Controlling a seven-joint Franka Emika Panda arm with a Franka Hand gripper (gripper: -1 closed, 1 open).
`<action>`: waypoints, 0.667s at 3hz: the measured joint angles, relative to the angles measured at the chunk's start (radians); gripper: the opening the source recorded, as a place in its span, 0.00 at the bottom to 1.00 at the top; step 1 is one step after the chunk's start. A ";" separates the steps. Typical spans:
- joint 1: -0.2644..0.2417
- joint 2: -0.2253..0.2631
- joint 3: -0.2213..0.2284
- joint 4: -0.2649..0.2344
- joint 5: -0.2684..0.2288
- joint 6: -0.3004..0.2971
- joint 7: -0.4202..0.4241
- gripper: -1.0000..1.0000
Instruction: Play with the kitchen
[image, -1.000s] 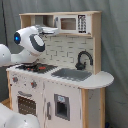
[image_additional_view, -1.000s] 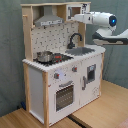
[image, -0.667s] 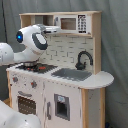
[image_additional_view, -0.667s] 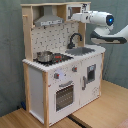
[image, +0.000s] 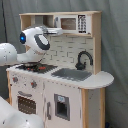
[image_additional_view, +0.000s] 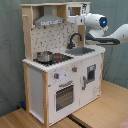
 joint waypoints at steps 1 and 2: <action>-0.059 0.000 0.041 0.058 0.000 -0.006 0.040 1.00; -0.125 0.000 0.077 0.119 0.001 -0.014 0.067 1.00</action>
